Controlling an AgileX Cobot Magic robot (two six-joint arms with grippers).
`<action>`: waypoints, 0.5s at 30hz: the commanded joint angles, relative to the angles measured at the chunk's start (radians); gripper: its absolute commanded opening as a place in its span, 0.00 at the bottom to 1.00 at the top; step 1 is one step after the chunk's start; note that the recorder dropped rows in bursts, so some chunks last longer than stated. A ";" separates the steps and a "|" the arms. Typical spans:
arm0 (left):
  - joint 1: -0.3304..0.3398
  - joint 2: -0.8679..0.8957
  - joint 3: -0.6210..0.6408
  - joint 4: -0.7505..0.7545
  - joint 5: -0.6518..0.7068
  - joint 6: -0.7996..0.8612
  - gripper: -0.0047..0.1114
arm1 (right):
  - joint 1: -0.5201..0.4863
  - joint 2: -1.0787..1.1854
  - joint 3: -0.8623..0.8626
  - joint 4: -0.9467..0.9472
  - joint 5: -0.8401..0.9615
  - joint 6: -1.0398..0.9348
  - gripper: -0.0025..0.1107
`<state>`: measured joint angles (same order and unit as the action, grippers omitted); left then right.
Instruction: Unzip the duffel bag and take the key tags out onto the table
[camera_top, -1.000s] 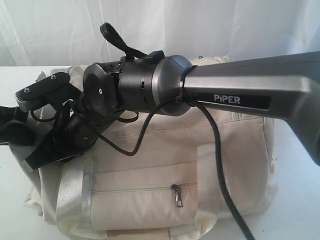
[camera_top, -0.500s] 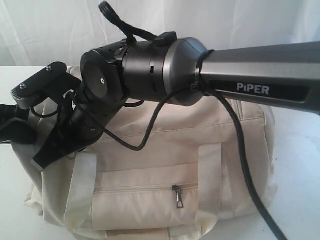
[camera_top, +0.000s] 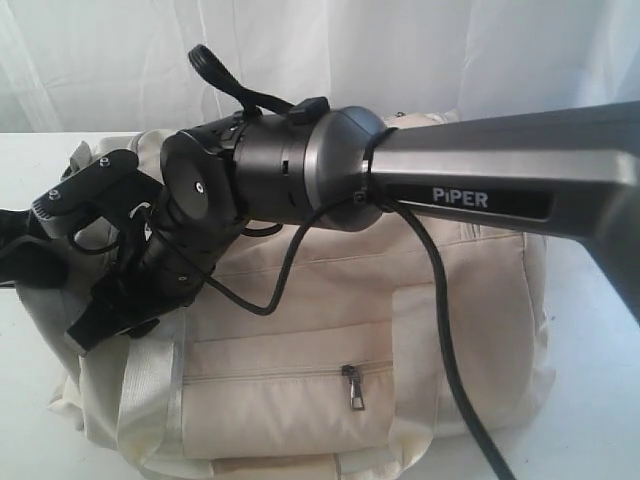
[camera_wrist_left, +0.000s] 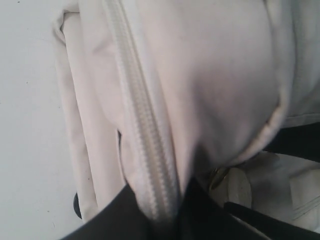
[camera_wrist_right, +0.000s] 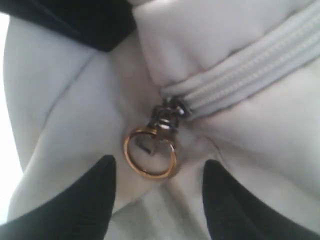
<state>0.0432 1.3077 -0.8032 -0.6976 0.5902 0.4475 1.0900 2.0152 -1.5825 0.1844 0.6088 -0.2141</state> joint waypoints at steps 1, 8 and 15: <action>-0.006 -0.004 0.000 -0.038 0.014 0.001 0.04 | 0.008 0.020 0.000 0.064 -0.051 -0.058 0.47; -0.006 -0.004 0.000 -0.038 0.014 0.001 0.04 | 0.012 0.059 -0.002 0.104 -0.058 -0.099 0.38; -0.006 -0.004 0.000 -0.038 0.014 0.001 0.04 | 0.016 0.049 -0.035 0.095 -0.065 -0.106 0.02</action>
<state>0.0452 1.3186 -0.7982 -0.6786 0.5701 0.4431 1.0900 2.0521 -1.5925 0.2841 0.5422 -0.3063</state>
